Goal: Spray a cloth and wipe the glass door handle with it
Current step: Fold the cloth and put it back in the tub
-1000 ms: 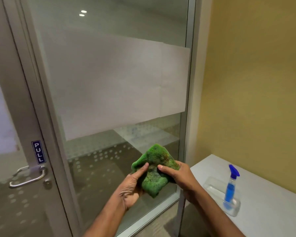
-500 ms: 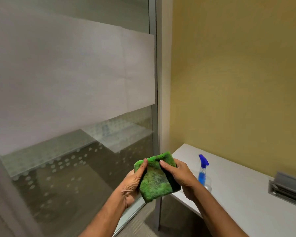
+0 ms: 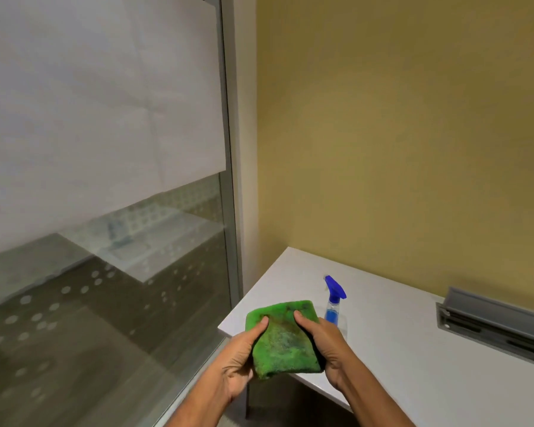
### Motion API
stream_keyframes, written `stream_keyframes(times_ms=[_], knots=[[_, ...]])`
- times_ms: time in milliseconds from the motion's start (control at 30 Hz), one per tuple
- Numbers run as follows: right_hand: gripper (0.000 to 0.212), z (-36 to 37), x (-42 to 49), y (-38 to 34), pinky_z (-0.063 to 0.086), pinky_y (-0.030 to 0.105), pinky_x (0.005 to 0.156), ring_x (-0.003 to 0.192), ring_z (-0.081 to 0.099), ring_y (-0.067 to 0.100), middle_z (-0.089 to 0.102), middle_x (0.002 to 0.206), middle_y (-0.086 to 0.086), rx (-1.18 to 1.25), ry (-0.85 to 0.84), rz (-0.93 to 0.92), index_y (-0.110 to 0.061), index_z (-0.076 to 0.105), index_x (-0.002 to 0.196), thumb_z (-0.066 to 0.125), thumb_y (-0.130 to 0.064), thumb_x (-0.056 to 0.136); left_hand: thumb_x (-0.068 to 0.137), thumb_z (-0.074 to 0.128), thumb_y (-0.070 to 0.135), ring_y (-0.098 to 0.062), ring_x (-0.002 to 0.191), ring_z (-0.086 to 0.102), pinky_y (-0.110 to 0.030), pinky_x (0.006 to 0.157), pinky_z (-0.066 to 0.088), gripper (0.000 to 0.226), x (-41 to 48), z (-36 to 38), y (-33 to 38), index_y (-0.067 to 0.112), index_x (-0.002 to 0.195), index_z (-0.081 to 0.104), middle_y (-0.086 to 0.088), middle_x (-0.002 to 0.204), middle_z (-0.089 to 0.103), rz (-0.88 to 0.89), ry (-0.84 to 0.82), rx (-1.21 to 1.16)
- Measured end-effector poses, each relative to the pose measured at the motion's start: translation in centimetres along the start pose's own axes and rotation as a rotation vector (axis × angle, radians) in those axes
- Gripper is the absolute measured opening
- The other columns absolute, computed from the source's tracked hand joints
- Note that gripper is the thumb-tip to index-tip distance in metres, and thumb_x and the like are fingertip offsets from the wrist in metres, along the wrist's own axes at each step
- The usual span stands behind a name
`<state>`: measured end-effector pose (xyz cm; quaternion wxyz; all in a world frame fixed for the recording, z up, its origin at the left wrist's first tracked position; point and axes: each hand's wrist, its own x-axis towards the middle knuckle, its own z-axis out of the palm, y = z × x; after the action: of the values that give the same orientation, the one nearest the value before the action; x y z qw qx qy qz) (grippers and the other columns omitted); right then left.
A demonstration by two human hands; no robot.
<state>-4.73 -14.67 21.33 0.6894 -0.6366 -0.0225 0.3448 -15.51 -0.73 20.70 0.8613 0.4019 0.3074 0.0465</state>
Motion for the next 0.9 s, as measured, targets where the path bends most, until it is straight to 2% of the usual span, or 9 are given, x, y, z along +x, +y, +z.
stream_keyframes(times_ms=[100,167,333,467,633,700,767,800,900], knots=[[0.042,-1.6,2.9,0.3,0.063,0.048,0.09,0.099,0.078,0.036,0.081,0.104,0.019,0.063,-0.017,0.046,-0.003,0.074,0.118,0.08,-0.031,0.087,0.085,0.075,0.017,-0.038,0.087,0.08,-0.055,0.079,0.065,0.048,4.2,0.2,-1.5,-0.007,0.127,0.068,-0.031,0.115,0.076,-0.034,0.054,-0.09],[0.043,-2.7,4.8,1.0,0.063,0.049,0.086,0.105,0.076,0.04,0.079,0.111,0.022,0.182,-0.016,0.088,-0.004,0.072,0.121,0.081,-0.026,0.086,0.088,0.075,0.018,-0.041,0.088,0.08,-0.058,0.077,0.064,0.046,7.2,0.4,-2.6,-0.005,0.128,0.067,-0.031,0.115,0.076,-0.033,0.121,-0.144],[0.038,-3.4,8.6,4.2,0.055,0.06,0.096,0.11,0.069,0.043,0.079,0.107,0.025,0.502,0.067,0.063,-0.011,0.071,0.115,0.081,-0.013,0.078,0.095,0.071,0.022,-0.049,0.111,0.071,-0.066,0.094,0.056,0.039,13.3,2.1,-5.5,0.0,0.127,0.067,-0.032,0.119,0.073,0.006,0.323,-0.248],[0.029,-2.7,11.0,5.8,0.056,0.05,0.093,0.104,0.07,0.033,0.081,0.1,0.017,0.552,0.127,-0.008,-0.013,0.073,0.109,0.079,-0.011,0.081,0.098,0.068,0.027,-0.048,0.11,0.071,-0.068,0.1,0.052,0.036,16.8,2.9,-7.6,0.004,0.127,0.068,-0.028,0.117,0.074,0.048,0.395,-0.329],[0.061,-2.0,15.2,8.4,0.063,0.043,0.078,0.099,0.074,0.035,0.075,0.111,0.021,0.28,0.368,-0.078,-0.007,0.063,0.124,0.087,0.002,0.069,0.098,0.068,0.026,-0.041,0.105,0.072,-0.059,0.099,0.056,0.039,19.6,2.3,-8.7,0.001,0.129,0.068,-0.027,0.117,0.075,0.025,0.376,-0.345],[0.056,-1.9,16.6,8.2,0.062,0.039,0.072,0.096,0.072,0.031,0.072,0.113,0.019,0.149,0.441,-0.155,-0.008,0.055,0.128,0.076,0.005,0.079,0.095,0.072,0.023,-0.036,0.098,0.073,-0.046,0.083,0.062,0.04,20.4,1.8,-8.6,0.001,0.128,0.068,-0.025,0.116,0.076,0.032,0.383,-0.264],[0.058,-1.5,17.3,7.5,0.062,0.045,0.084,0.104,0.068,0.029,0.067,0.123,0.014,-0.02,0.469,-0.234,-0.015,0.047,0.138,0.067,0.003,0.087,0.091,0.077,0.024,-0.031,0.091,0.073,-0.033,0.064,0.061,0.05,20.8,1.4,-8.1,0.0,0.133,0.062,-0.021,0.111,0.077,0.079,0.415,-0.128],[0.062,-1.2,17.5,7.1,0.06,0.045,0.092,0.111,0.065,0.029,0.062,0.13,0.012,-0.115,0.474,-0.272,-0.018,0.042,0.144,0.064,0.002,0.09,0.091,0.078,0.025,-0.029,0.091,0.072,-0.031,0.063,0.059,0.06,20.9,1.3,-7.8,0.001,0.14,0.054,-0.017,0.109,0.075,0.104,0.43,-0.067],[0.068,-0.4,18.3,6.6,0.057,0.043,0.102,0.13,0.056,0.028,0.051,0.146,0.009,-0.399,0.471,-0.429,-0.022,0.029,0.156,0.061,-0.008,0.097,0.095,0.074,0.024,-0.026,0.1,0.069,-0.036,0.075,0.057,0.075,21.7,0.8,-7.6,0.015,0.157,0.033,-0.013,0.118,0.069,0.167,0.407,0.088]])
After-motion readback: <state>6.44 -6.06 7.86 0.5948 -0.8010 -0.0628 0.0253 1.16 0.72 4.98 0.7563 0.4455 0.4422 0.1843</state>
